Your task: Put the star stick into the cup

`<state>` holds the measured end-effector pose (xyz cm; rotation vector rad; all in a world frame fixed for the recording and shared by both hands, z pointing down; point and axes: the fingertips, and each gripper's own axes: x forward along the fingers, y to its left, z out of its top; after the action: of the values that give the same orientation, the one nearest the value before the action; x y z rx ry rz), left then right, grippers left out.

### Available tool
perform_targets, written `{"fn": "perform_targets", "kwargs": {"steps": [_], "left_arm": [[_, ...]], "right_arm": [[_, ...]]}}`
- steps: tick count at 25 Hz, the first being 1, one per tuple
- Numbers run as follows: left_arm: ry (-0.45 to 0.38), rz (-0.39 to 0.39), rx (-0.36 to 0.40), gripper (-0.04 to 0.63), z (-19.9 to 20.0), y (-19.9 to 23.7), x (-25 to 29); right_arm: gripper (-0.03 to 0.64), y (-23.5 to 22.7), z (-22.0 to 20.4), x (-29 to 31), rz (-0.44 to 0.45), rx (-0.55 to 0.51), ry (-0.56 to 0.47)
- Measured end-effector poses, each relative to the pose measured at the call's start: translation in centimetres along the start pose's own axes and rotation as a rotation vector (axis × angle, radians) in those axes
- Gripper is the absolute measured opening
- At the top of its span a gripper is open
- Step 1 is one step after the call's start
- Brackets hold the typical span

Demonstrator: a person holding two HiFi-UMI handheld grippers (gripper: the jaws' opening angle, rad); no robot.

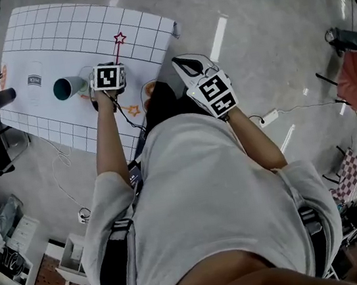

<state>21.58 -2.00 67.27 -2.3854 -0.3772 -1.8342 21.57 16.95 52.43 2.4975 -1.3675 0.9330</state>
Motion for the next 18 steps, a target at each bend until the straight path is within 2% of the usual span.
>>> {"fn": "perform_targets", "kwargs": {"steps": [3, 5, 10, 13, 16, 18], "left_arm": [[0.028, -0.008, 0.04, 0.102, 0.0, -0.3, 0.1], [0.036, -0.024, 0.045, 0.036, 0.0, -0.6, 0.1], [-0.024, -0.026, -0.02, 0.015, 0.0, -0.5, -0.2], [-0.145, 0.008, -0.083, 0.015, 0.7, 0.2, -1.9], [-0.369, 0.034, -0.18, 0.015, 2.8, 1.1, -5.9], [-0.49, 0.073, -0.231, 0.015, 3.5, 1.9, -8.9]], "right_arm": [[0.0, 0.1, 0.3, 0.5, 0.005, -0.001, 0.0], [0.0, 0.5, 0.7, 0.9, 0.02, -0.013, -0.001], [0.0, 1.6, 1.8, 1.9, 0.079, -0.062, 0.007], [0.0, 2.3, 2.6, 2.5, 0.113, -0.095, 0.003], [0.0, 3.1, 3.4, 3.1, 0.147, -0.122, -0.004], [0.0, 4.1, 3.9, 3.6, 0.182, -0.145, -0.007]]}}
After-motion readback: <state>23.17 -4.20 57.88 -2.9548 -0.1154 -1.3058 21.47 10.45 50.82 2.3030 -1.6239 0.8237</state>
